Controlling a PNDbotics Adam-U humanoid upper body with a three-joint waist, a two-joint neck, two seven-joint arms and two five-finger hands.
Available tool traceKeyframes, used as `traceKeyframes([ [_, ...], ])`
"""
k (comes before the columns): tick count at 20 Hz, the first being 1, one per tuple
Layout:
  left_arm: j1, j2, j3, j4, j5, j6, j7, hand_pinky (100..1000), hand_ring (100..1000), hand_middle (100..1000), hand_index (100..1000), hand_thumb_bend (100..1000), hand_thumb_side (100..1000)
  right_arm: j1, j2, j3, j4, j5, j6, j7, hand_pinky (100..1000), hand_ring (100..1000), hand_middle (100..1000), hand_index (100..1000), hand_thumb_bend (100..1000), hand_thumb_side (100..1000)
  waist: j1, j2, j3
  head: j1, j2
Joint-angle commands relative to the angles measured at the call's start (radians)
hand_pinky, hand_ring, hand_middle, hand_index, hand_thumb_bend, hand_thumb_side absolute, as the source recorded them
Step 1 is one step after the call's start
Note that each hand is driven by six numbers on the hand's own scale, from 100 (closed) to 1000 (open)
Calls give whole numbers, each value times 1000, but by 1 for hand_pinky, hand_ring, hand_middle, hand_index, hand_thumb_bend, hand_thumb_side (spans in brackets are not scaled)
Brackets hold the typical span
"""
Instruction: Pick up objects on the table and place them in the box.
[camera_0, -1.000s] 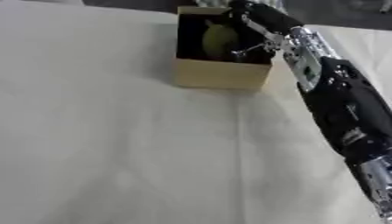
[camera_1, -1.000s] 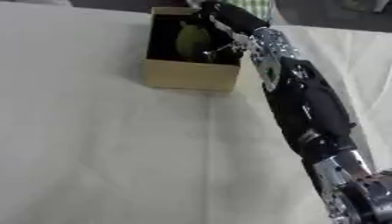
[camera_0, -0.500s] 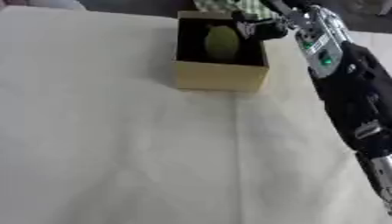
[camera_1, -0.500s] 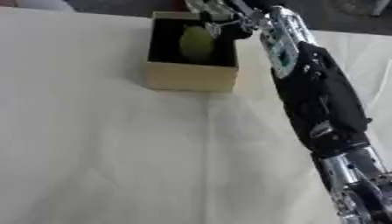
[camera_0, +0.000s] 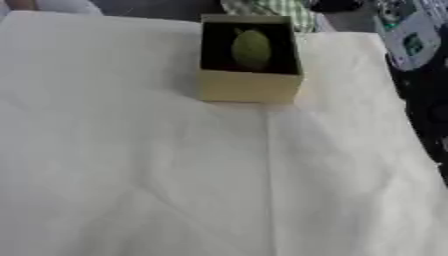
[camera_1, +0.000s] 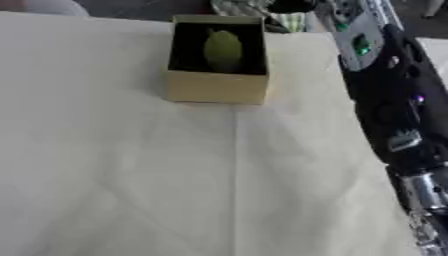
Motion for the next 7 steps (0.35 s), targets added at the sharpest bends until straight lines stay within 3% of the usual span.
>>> traceKeyframes([
  [1,-1,22,6,-3,1,-8,-1,485,544,609,695,100,461,-5,-43,-14,-66,-62,22,-7,799,944,525,802,100,100,7,-26,-3,-10,7],
  [7,-2,23,11,-4,-1,-9,4,487,545,610,696,100,459,77,-123,-18,-236,-162,45,-105,794,912,522,798,100,100,7,-24,-11,-7,18],
])
